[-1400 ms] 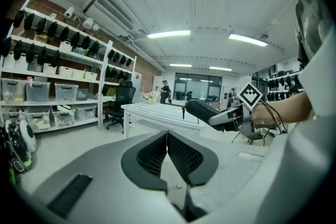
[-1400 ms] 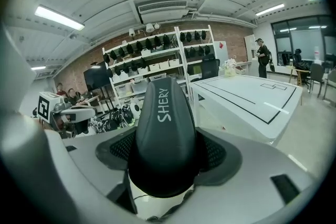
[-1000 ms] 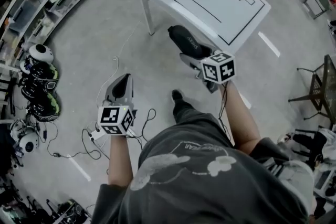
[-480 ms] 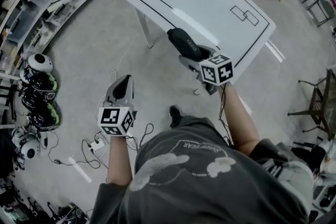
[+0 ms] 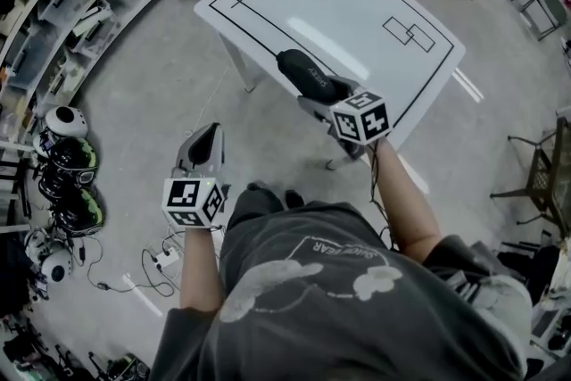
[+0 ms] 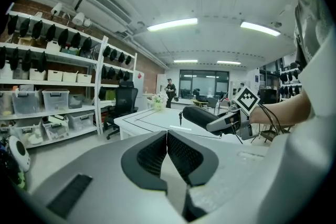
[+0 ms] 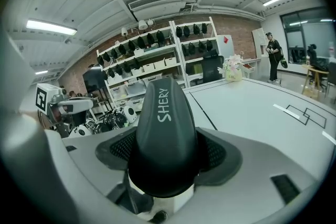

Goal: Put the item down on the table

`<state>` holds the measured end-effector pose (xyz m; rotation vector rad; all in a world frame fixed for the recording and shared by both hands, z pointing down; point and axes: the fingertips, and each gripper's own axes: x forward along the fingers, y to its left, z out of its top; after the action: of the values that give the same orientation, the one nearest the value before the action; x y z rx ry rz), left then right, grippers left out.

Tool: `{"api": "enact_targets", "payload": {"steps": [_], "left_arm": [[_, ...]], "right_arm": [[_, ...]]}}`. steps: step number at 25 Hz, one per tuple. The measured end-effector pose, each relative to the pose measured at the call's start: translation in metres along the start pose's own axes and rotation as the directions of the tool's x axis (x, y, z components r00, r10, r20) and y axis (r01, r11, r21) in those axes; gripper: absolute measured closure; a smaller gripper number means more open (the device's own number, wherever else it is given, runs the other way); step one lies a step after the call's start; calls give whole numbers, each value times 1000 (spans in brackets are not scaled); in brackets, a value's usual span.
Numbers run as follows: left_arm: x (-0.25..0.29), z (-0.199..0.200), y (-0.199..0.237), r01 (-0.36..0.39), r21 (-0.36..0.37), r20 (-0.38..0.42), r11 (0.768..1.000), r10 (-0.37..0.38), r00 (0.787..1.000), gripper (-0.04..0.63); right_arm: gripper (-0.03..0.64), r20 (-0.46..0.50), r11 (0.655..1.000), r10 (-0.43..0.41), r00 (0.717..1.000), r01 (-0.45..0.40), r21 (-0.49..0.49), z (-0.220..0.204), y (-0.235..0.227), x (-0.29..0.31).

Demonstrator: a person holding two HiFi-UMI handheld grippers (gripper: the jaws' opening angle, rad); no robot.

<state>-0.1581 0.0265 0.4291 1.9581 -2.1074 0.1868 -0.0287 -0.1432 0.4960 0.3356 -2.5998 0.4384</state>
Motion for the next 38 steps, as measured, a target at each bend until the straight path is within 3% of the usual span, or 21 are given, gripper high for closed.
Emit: {"api": "enact_targets", "payload": {"steps": [13, 20, 33, 38], "left_arm": [[99, 21, 36, 122, 26, 9, 992, -123, 992, 592], [179, 36, 72, 228, 33, -17, 973, -227, 974, 592], [317, 79, 110, 425, 53, -86, 904, -420, 903, 592], [365, 85, 112, 488, 54, -111, 871, -481, 870, 592]], "right_arm": [[291, -12, 995, -99, 995, 100, 18, 24, -59, 39], [291, -42, 981, -190, 981, 192, 39, 45, -107, 81], [291, -139, 946, -310, 940, 320, 52, 82, -186, 131], [291, -186, 942, -330, 925, 336, -2, 88, -214, 148]]}}
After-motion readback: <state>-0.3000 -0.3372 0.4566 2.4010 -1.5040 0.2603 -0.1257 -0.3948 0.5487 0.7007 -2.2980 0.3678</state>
